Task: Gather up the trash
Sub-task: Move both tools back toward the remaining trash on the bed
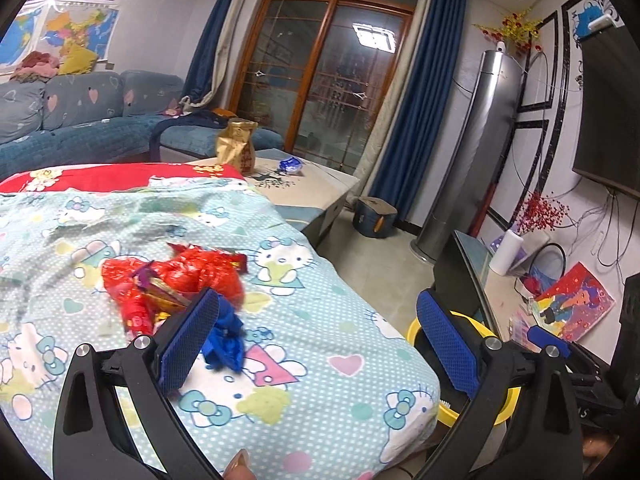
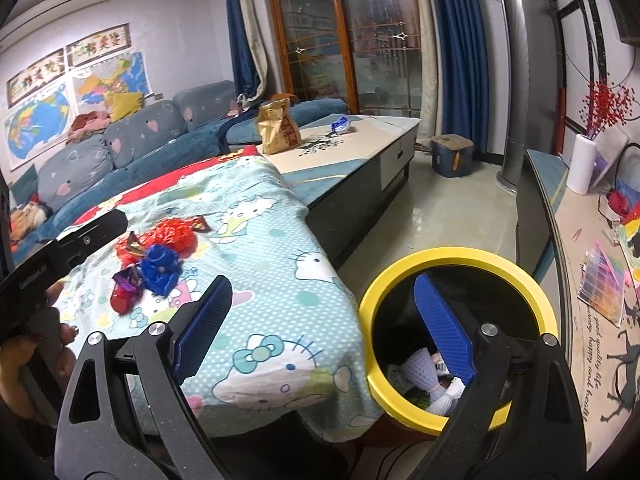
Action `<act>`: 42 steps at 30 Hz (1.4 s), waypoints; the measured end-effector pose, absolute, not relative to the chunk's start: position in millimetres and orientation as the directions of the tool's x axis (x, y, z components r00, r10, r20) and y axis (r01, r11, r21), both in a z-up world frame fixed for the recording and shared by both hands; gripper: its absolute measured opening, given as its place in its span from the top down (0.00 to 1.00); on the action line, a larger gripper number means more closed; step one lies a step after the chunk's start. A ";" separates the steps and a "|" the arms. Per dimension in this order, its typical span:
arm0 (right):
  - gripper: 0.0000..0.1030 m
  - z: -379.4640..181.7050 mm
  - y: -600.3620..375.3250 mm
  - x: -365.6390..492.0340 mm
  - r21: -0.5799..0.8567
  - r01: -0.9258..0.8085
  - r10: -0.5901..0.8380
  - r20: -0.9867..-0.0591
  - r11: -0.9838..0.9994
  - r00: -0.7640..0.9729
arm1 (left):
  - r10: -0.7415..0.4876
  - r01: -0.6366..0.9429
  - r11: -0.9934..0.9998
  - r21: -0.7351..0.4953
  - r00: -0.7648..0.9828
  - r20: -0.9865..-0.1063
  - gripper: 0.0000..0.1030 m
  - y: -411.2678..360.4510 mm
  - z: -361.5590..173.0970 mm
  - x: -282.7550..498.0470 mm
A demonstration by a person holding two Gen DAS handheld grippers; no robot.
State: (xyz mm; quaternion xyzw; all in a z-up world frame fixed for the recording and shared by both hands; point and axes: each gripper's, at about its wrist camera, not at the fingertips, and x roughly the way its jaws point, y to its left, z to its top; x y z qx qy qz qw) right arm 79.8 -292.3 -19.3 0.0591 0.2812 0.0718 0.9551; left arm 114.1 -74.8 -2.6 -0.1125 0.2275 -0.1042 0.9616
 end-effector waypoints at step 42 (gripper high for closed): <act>0.18 -25.2 -173.7 109.7 0.095 -0.394 0.373 -0.575 0.914 0.728 | -0.051 -0.140 0.913 -0.383 0.892 -0.449 0.08 54.2 -17.1 113.7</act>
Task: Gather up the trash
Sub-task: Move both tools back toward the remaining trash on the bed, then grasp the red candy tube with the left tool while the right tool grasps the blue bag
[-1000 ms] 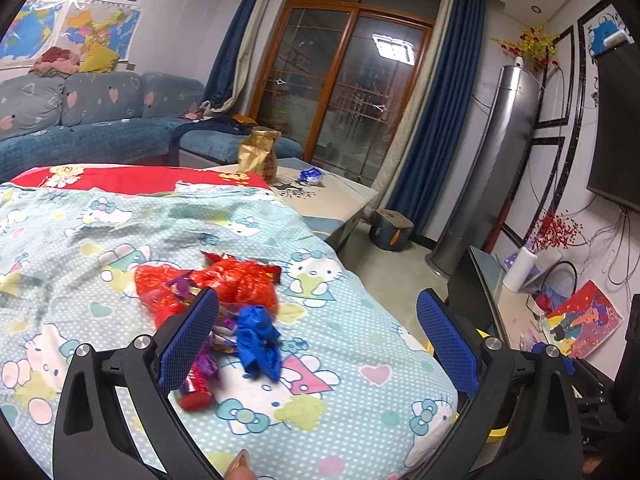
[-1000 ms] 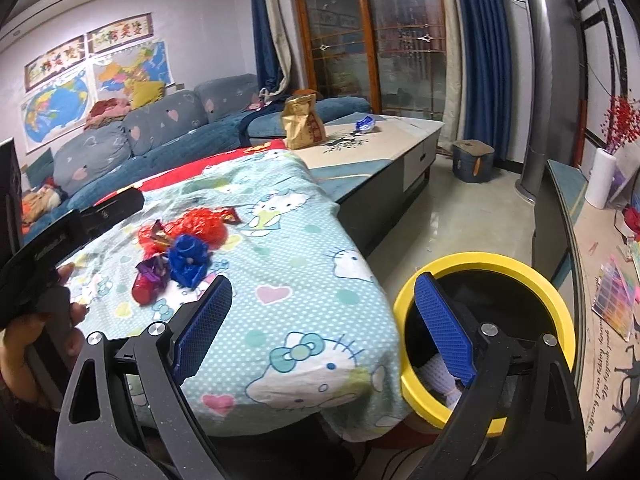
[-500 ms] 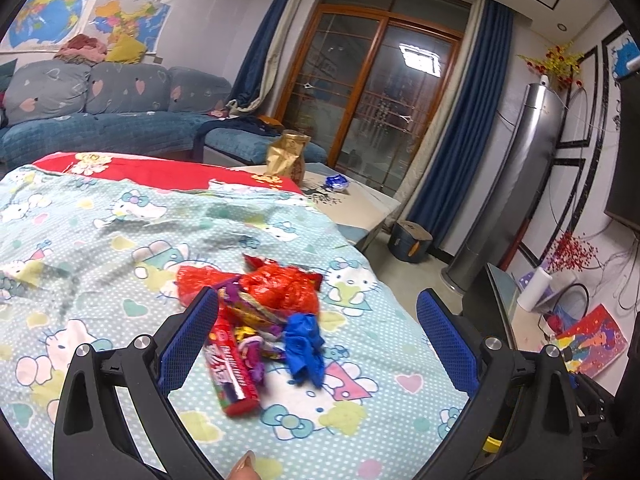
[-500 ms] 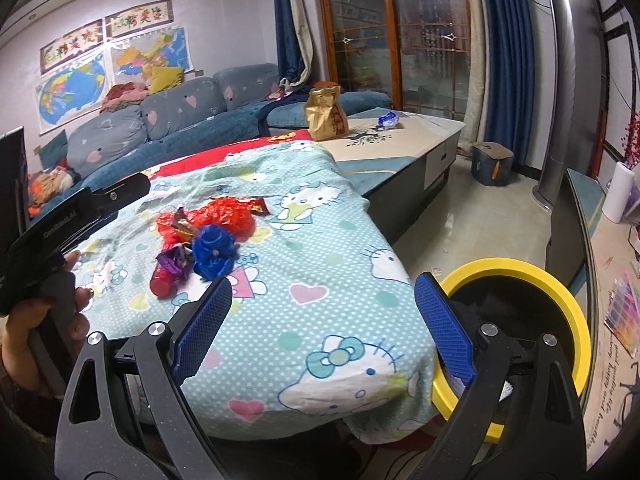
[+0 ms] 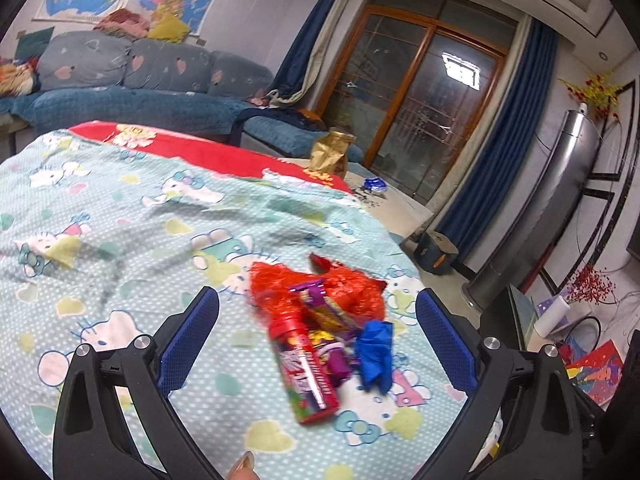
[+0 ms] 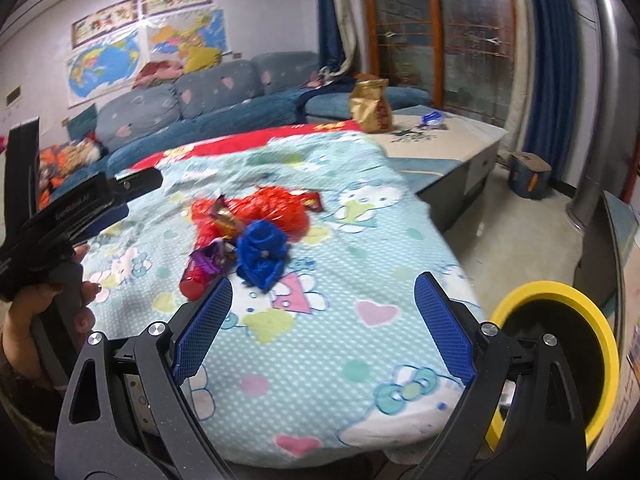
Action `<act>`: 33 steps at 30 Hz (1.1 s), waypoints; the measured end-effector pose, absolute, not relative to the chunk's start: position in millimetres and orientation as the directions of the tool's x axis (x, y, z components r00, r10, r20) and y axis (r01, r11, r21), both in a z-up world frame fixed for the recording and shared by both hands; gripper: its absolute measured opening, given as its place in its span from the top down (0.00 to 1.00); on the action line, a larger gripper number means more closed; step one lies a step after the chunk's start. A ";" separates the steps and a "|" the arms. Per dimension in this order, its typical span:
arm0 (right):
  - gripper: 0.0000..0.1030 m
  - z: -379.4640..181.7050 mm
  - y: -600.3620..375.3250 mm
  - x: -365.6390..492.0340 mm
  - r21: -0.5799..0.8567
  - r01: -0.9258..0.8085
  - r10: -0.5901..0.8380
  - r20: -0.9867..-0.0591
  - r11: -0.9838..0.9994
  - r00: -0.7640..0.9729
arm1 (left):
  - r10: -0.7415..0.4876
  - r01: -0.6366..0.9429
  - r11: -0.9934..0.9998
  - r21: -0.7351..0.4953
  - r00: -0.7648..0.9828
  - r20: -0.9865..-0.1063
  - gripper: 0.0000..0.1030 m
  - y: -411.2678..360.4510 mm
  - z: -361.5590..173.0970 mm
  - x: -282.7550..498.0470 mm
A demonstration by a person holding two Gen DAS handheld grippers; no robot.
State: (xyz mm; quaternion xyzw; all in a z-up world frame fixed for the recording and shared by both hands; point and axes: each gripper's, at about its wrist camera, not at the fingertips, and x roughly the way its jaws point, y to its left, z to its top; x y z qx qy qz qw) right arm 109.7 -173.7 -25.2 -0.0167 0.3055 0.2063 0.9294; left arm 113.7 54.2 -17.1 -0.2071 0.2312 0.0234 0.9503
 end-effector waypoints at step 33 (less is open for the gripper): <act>0.99 -70.9 -115.7 150.3 0.155 -0.531 0.487 -0.660 0.833 0.571 | -0.260 -0.164 0.846 -0.507 0.703 -0.661 0.59 54.9 -99.8 165.3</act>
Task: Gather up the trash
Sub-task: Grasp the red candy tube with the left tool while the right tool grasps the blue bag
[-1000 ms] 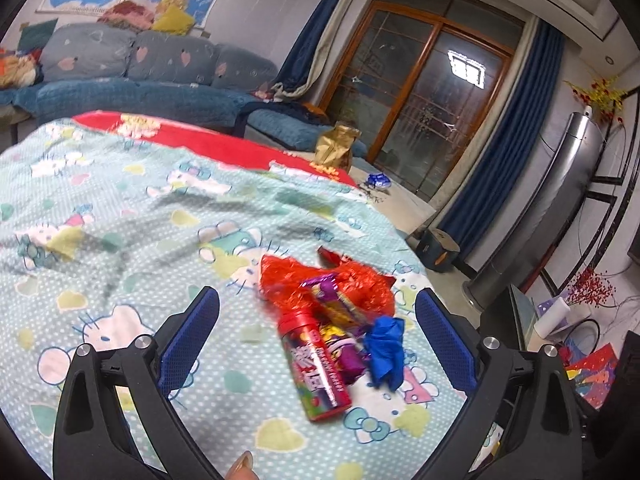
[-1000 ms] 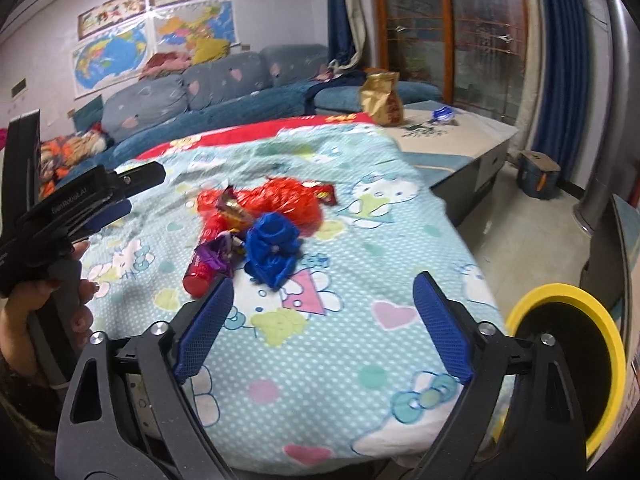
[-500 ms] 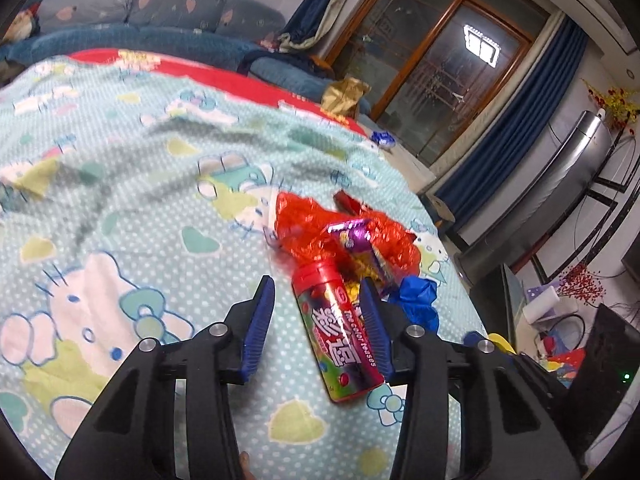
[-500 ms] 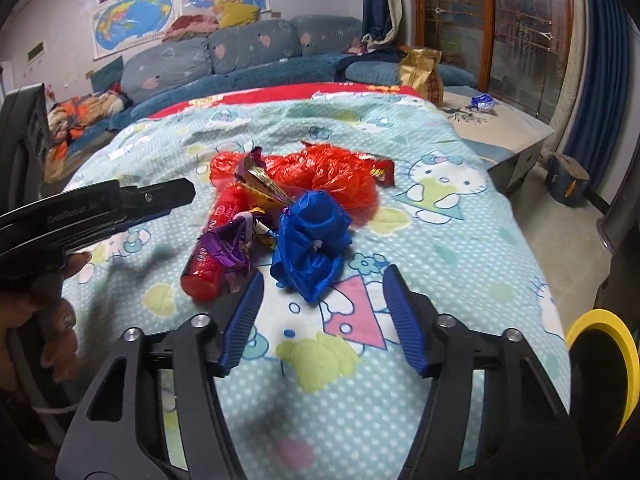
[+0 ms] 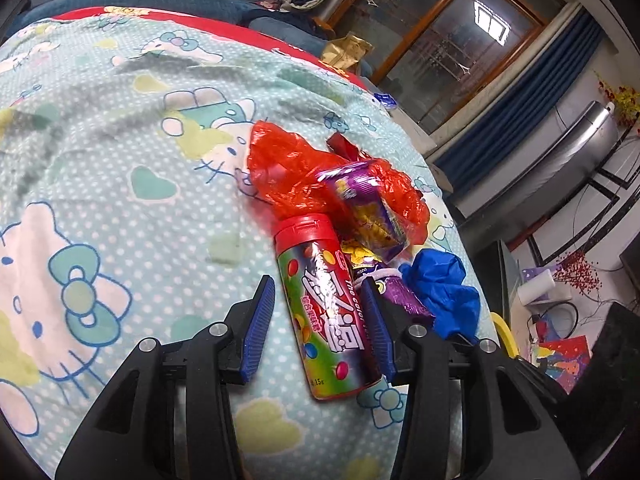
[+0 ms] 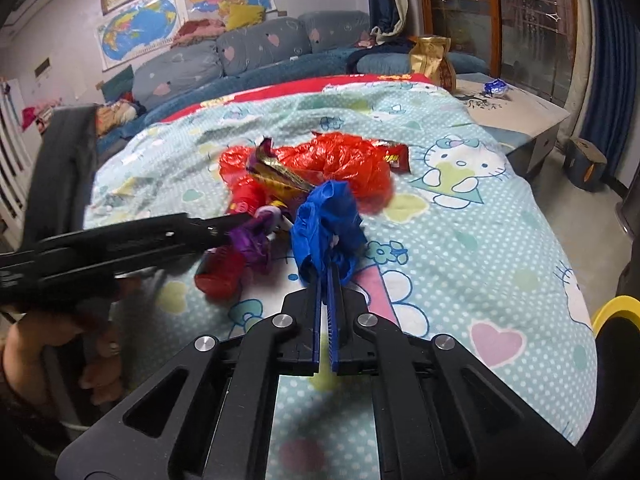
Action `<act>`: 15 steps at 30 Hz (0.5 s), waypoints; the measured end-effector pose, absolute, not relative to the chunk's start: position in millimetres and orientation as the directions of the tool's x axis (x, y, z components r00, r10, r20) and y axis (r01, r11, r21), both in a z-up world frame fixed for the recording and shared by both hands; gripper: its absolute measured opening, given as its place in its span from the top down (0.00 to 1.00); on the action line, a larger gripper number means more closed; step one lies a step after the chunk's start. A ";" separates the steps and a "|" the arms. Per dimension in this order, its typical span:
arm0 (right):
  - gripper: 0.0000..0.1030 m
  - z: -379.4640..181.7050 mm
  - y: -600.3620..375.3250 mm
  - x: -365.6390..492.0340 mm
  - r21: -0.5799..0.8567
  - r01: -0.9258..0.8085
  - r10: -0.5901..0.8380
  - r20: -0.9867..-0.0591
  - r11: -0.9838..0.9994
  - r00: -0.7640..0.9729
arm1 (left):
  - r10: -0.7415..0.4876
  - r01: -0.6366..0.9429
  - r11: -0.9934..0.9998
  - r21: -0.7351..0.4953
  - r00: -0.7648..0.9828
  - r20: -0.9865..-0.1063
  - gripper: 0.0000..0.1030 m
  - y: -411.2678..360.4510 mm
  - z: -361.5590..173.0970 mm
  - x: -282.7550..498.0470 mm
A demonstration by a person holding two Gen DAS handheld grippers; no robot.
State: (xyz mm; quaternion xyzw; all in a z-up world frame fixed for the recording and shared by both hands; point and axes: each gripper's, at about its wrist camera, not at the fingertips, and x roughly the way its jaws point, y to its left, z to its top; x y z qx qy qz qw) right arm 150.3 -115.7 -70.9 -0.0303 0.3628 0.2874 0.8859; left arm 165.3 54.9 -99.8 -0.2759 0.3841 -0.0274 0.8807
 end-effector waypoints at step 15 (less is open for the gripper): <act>0.99 -54.7 -136.3 131.2 0.192 -0.537 0.526 -0.621 0.821 0.581 | -0.280 -0.142 0.811 -0.568 0.757 -0.590 0.66 71.1 -79.9 145.3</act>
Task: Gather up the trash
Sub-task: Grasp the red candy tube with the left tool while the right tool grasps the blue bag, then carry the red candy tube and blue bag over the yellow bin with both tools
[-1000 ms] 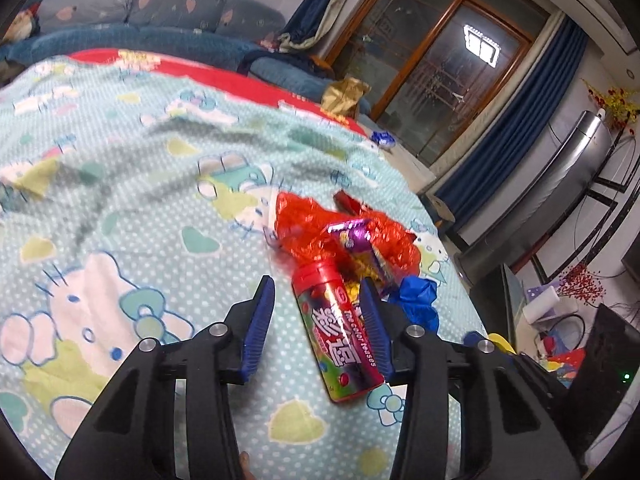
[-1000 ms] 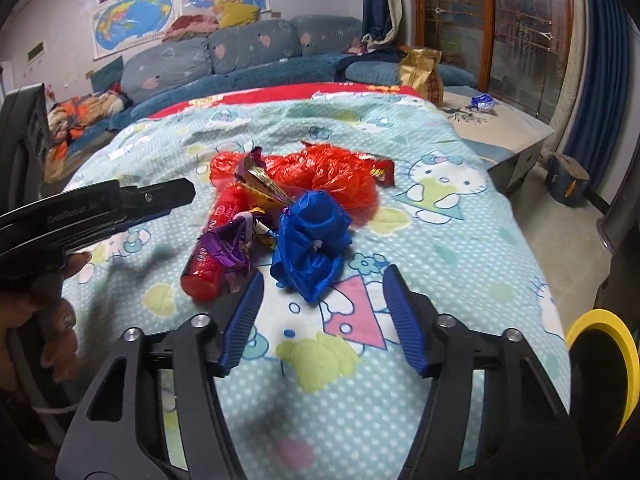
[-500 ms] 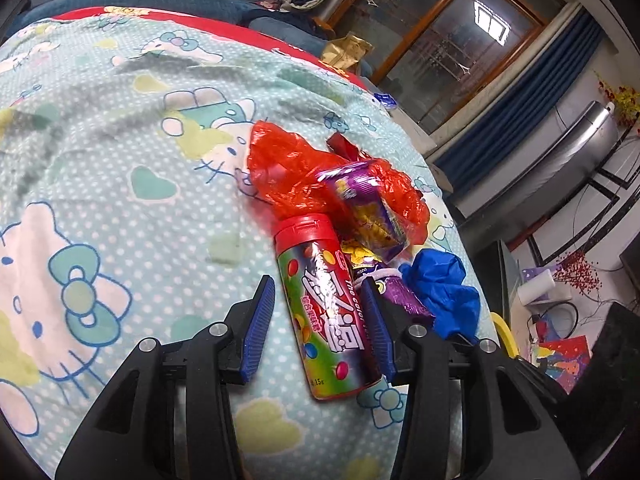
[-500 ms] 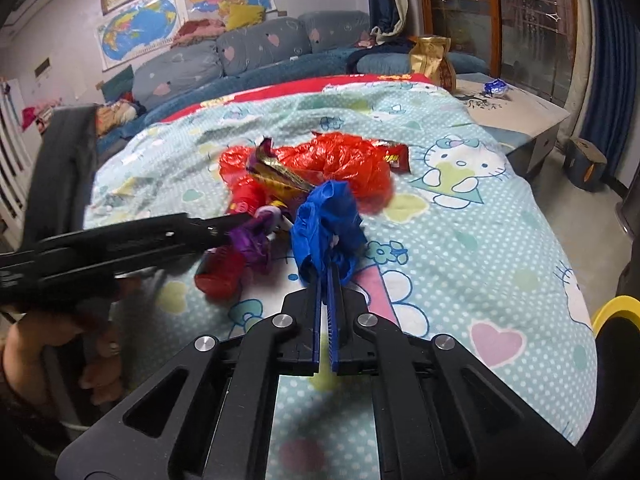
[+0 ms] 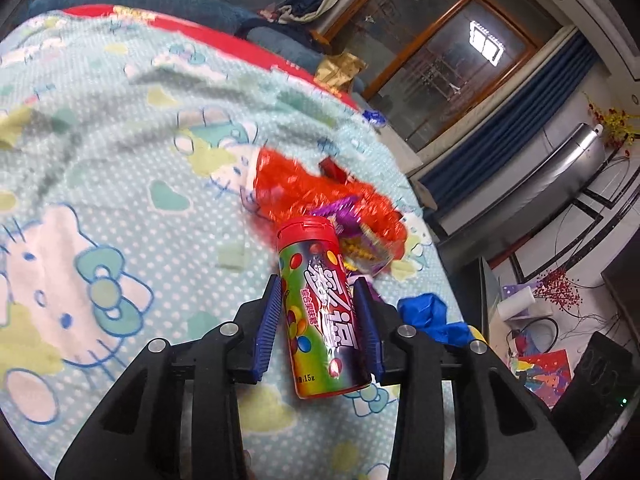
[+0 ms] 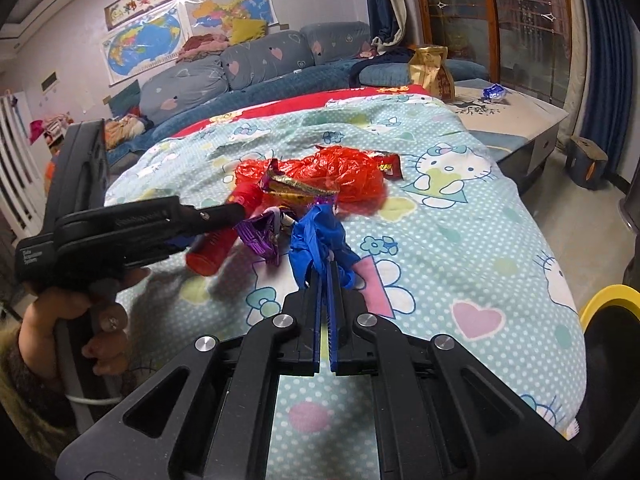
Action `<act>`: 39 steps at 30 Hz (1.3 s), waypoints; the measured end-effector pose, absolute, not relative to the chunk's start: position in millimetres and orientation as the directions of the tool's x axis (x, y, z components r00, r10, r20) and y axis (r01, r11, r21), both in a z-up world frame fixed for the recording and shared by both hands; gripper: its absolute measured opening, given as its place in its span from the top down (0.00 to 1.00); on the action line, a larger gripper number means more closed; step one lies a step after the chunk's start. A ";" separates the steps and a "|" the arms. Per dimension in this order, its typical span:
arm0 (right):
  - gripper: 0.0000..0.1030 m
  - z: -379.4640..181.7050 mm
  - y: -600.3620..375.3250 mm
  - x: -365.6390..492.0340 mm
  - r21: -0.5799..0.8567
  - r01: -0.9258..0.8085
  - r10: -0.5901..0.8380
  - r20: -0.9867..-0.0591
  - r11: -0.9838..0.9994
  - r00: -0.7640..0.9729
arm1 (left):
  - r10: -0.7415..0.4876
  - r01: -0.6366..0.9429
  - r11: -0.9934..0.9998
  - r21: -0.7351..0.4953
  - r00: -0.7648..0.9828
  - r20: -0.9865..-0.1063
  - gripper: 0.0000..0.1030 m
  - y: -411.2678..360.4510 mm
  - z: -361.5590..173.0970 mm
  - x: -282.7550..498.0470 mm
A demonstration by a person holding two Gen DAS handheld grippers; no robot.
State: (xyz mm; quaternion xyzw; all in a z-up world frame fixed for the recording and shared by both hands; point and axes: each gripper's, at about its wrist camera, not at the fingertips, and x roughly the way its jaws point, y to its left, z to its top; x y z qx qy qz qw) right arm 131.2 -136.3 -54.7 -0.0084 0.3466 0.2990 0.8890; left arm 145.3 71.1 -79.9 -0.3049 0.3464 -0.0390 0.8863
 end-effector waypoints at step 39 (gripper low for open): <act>0.99 -5.5 -204.8 106.1 0.193 -0.460 0.488 -0.519 0.867 0.701 | -0.378 0.143 0.869 -0.475 0.810 -0.448 0.67 -5.0 -6.6 107.7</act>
